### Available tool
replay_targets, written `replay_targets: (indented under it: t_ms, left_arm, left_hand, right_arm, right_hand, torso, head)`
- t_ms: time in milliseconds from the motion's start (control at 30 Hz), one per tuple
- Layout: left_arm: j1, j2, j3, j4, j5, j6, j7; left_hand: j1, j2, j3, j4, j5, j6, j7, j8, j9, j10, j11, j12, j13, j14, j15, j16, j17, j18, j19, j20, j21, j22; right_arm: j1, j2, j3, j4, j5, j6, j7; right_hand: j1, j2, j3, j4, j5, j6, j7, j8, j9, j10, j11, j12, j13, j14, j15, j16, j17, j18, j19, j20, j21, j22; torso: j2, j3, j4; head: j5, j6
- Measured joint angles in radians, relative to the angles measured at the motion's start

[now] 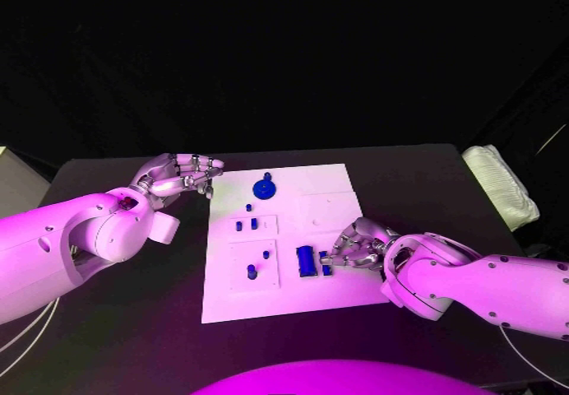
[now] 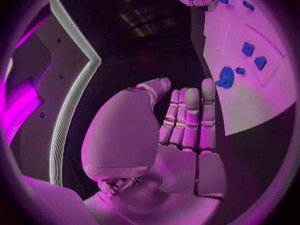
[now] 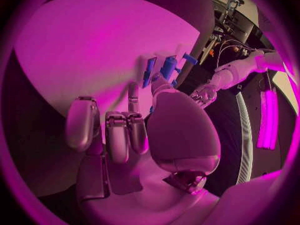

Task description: Assemble the parts on the task board

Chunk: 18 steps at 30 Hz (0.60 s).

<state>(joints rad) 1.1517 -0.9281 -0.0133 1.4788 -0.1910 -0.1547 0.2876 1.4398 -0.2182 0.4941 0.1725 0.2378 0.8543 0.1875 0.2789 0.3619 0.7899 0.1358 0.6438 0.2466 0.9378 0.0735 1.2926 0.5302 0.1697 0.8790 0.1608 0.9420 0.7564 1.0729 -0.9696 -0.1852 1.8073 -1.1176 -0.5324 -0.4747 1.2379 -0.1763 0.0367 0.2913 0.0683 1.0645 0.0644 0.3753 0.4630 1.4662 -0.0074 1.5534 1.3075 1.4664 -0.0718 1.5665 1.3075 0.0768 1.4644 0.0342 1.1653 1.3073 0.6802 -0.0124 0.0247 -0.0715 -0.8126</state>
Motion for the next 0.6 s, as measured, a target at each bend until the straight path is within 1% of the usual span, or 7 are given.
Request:
replay_targets:
  t_ms: [100, 233, 367, 400, 500, 533, 600]
  left_arm:
    - [0.000, 0.000, 0.000, -0.002, 0.000, 0.000, 0.000]
    - [0.000, 0.001, -0.006, -0.005, 0.006, -0.003, 0.004]
    - [-0.001, 0.010, -0.011, -0.016, 0.023, -0.010, 0.013]
    - [-0.002, 0.015, -0.012, -0.021, 0.030, -0.014, 0.018]
    - [-0.005, 0.032, -0.014, -0.042, 0.049, -0.025, 0.032]
    - [-0.006, 0.040, -0.014, -0.053, 0.058, -0.032, 0.039]
    - [-0.008, 0.055, -0.015, -0.072, 0.075, -0.047, 0.055]
  left_hand:
    - [0.000, 0.000, 0.000, 0.000, 0.000, 0.000, 0.000, 0.000, 0.000, 0.000, 0.000, 0.000, -0.001, 0.000, 0.000, 0.000, 0.000, 0.000, 0.000, 0.000, 0.000, 0.000]
    - [0.000, 0.000, 0.000, 0.000, 0.000, 0.000, 0.000, 0.000, -0.001, 0.000, 0.000, 0.000, -0.001, -0.001, -0.001, 0.000, 0.000, 0.000, 0.000, 0.000, 0.000, 0.000]
    - [0.000, 0.000, -0.008, 0.014, 0.000, -0.004, -0.004, 0.000, -0.003, 0.000, 0.000, 0.006, -0.004, -0.039, 0.000, -0.018, -0.007, 0.000, -0.019, 0.011, -0.023, -0.009]
    - [0.000, 0.000, -0.010, 0.016, 0.000, -0.004, -0.003, 0.000, -0.003, 0.000, 0.000, 0.006, -0.005, -0.047, 0.001, -0.025, -0.011, 0.000, -0.023, 0.012, -0.028, -0.012]
    - [0.000, 0.000, -0.021, 0.027, 0.000, -0.007, 0.000, 0.004, -0.005, 0.000, 0.000, 0.012, -0.009, -0.078, 0.004, -0.057, -0.027, 0.000, -0.043, 0.017, -0.060, -0.028]
    - [0.000, 0.000, -0.028, 0.034, 0.000, -0.013, -0.002, 0.006, -0.006, 0.000, 0.000, 0.012, -0.016, -0.103, 0.007, -0.096, -0.047, 0.000, -0.061, 0.019, -0.091, -0.046]
    - [0.003, -0.003, -0.028, 0.045, 0.000, -0.014, 0.000, 0.016, -0.006, 0.013, 0.000, -0.002, -0.036, -0.128, 0.012, -0.182, -0.091, 0.000, -0.082, 0.024, -0.146, -0.078]
  right_arm:
    - [0.006, -0.009, 0.001, 0.000, 0.018, -0.018, 0.031]
    - [0.029, -0.012, 0.004, -0.023, 0.082, -0.056, 0.126]
    - [0.056, 0.003, 0.008, -0.096, 0.195, -0.090, 0.263]
    - [0.063, 0.012, 0.009, -0.127, 0.235, -0.097, 0.307]
    - [0.075, 0.043, 0.013, -0.214, 0.335, -0.103, 0.410]
    - [0.079, 0.056, 0.016, -0.251, 0.378, -0.104, 0.451]
    - [0.085, 0.078, 0.021, -0.306, 0.444, -0.102, 0.510]
  right_hand:
    - [0.005, 0.024, -0.071, 0.001, 0.017, -0.031, 0.012, -0.011, -0.001, 0.000, 0.001, -0.023, 0.000, 0.000, 0.000, 0.000, 0.000, 0.000, 0.000, 0.000, -0.037, 0.000]
    - [0.018, 0.053, -0.104, -0.002, 0.033, -0.072, 0.029, -0.037, -0.010, 0.000, 0.018, -0.061, 0.000, -0.002, 0.013, 0.000, 0.000, 0.000, 0.002, 0.009, -0.106, 0.001]
    - [0.042, 0.077, -0.111, -0.003, 0.045, -0.087, 0.037, -0.047, -0.013, 0.000, 0.025, -0.109, 0.000, -0.002, 0.020, -0.008, 0.000, 0.002, -0.011, 0.022, -0.180, 0.001]
    - [0.055, 0.082, -0.114, -0.006, 0.050, -0.091, 0.041, -0.051, -0.013, 0.000, 0.025, -0.132, 0.000, 0.001, 0.022, -0.018, 0.000, 0.016, -0.021, 0.027, -0.221, 0.001]
    - [0.094, 0.088, -0.133, -0.003, 0.054, -0.118, 0.049, -0.062, -0.014, -0.043, 0.043, -0.272, 0.004, 0.000, 0.033, -0.080, 0.000, 0.057, -0.093, 0.034, -0.470, -0.062]
    - [0.114, 0.090, -0.141, -0.005, 0.060, -0.128, 0.058, -0.062, -0.014, -0.111, 0.050, -0.396, 0.008, -0.009, 0.045, -0.148, -0.029, 0.082, -0.158, 0.041, -0.666, -0.143]
    - [0.155, 0.109, -0.147, -0.006, 0.063, -0.148, 0.068, -0.062, -0.014, -0.251, 0.062, -0.625, -0.062, -0.076, 0.058, -0.285, -0.173, 0.094, -0.228, 0.054, -0.839, -0.225]
  torso:
    - [-0.001, -0.0003, -0.0003]
    - [-0.005, -0.0010, -0.0024]
    - [-0.011, -0.0037, -0.0064]
    - [-0.014, -0.0055, -0.0078]
    - [-0.025, -0.0110, -0.0114]
    - [-0.029, -0.0126, -0.0123]
    - [-0.036, -0.0156, -0.0138]
  head:
    - [0.000, 0.003]
    - [0.000, 0.013]
    - [-0.001, 0.028]
    - [-0.001, 0.032]
    - [0.002, 0.049]
    - [0.003, 0.054]
    - [0.006, 0.068]
